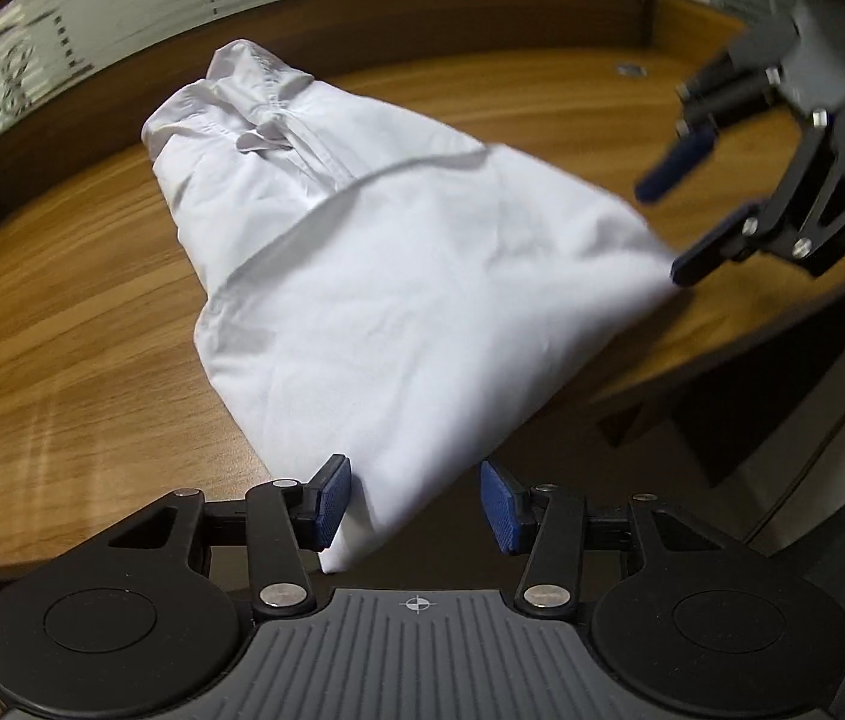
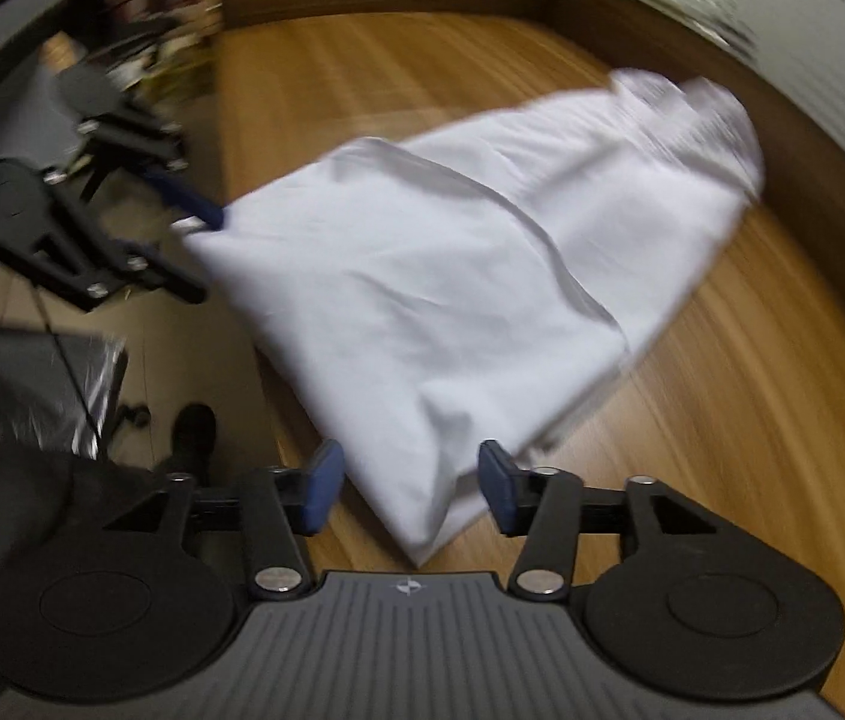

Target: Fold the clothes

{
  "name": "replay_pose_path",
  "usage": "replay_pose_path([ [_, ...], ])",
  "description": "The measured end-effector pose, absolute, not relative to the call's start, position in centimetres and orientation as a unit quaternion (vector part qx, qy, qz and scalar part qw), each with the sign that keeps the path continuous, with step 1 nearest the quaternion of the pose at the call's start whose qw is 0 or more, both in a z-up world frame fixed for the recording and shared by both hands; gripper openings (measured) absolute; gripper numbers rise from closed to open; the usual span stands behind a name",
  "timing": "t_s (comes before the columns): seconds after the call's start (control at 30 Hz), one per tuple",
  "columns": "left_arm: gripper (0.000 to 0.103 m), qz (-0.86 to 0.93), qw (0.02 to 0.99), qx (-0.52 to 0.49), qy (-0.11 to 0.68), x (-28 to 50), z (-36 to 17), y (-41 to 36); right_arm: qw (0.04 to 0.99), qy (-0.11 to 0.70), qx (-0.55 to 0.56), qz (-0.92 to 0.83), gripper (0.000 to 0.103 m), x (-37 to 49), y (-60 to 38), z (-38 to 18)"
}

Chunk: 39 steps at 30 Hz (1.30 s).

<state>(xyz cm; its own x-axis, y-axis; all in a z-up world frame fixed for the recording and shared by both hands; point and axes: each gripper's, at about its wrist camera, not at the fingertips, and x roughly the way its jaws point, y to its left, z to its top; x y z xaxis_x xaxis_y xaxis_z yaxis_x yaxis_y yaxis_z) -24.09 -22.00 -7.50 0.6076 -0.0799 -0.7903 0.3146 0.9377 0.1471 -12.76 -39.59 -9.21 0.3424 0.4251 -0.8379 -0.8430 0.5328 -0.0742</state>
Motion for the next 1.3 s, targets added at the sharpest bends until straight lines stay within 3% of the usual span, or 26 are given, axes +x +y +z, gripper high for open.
replay_pose_path([
  [0.23, 0.049, -0.106, 0.888, 0.213, 0.395, -24.9, -9.1, -23.2, 0.735, 0.379, -0.331, 0.454, 0.066, -12.3, -37.7, -11.4],
  [0.4, 0.017, -0.09, 0.894, 0.237, 0.371, -25.5, -8.5, -23.3, 0.719, 0.383, -0.35, 0.463, 0.066, -12.2, -37.6, -12.4],
  [0.63, 0.008, -0.077, 0.917, 0.195, 0.34, -24.7, -4.1, -22.5, 0.73, 0.373, -0.353, 0.45, 0.065, -12.2, -38.1, -12.3],
  [0.7, 0.008, -0.078, 0.919, 0.188, 0.338, -24.3, -3.0, -22.3, 0.74, 0.363, -0.354, 0.441, 0.054, -12.3, -38.5, -12.1],
  [0.77, 0.008, -0.079, 0.92, 0.186, 0.337, -23.8, -2.1, -22.2, 0.75, 0.359, -0.338, 0.441, 0.025, -12.2, -38.9, -11.5],
  [0.83, 0.008, -0.078, 0.92, 0.19, 0.334, -23.4, -1.3, -22.2, 0.762, 0.358, -0.32, 0.434, 0.013, -12.2, -39.1, -10.3],
  [1.07, 0.009, -0.077, 0.925, 0.172, 0.331, -20.7, 1.9, -20.6, 0.796, 0.37, -0.266, 0.397, 0.01, -10.5, -39.6, -5.1],
  [1.3, 0.01, -0.082, 0.929, 0.138, 0.335, -14.2, 3.4, -17.5, 0.826, 0.397, -0.201, 0.347, 0.01, -3.5, -39.4, -2.5],
])
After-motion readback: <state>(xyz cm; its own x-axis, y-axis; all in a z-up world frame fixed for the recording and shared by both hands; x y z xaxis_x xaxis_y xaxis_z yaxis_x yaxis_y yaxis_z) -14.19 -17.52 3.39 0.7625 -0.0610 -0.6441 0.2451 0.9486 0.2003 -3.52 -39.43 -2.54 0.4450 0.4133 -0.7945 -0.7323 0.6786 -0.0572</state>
